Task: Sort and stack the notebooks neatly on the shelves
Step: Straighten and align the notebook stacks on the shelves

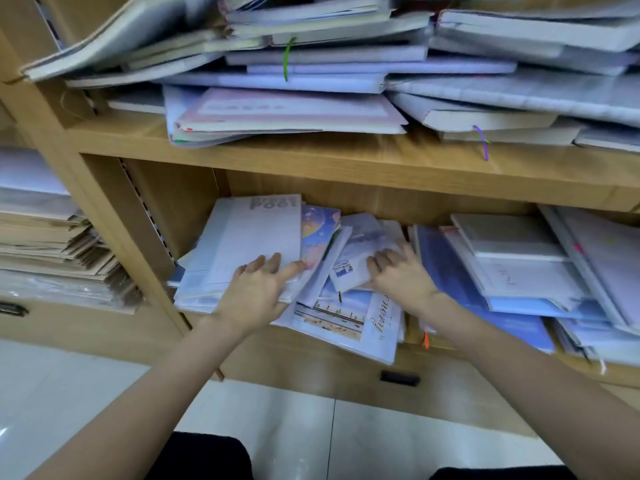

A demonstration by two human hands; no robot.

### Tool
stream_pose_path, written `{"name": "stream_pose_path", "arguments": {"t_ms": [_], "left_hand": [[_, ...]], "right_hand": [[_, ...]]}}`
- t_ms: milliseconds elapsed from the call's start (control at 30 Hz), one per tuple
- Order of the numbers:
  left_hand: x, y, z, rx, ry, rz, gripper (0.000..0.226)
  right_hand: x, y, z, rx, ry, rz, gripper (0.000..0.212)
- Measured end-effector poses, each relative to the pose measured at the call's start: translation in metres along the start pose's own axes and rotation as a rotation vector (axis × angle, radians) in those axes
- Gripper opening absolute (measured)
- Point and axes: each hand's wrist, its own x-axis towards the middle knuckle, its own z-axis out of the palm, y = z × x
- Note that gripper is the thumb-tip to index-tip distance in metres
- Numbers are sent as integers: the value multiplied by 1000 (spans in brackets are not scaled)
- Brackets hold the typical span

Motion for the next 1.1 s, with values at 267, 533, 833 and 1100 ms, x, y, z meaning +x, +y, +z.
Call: {"name": "stream_pose_path", "arguments": {"t_ms": [267,533,833,1100], "left_hand": [[1,-6,-16,-178,94,8,53],[3,-3,-11,-125,-9,-59,62],[-28,53,11,-52,41,-46,58],[35,116,25,-914,-94,-491,38]], "right_hand": [[28,37,-39,89,-233,-259,31],[-27,42,-44,364,-68,105,23],[4,4,-11,1033,-530,714,89],[1,-1,-11,876,-660,788,103]]}}
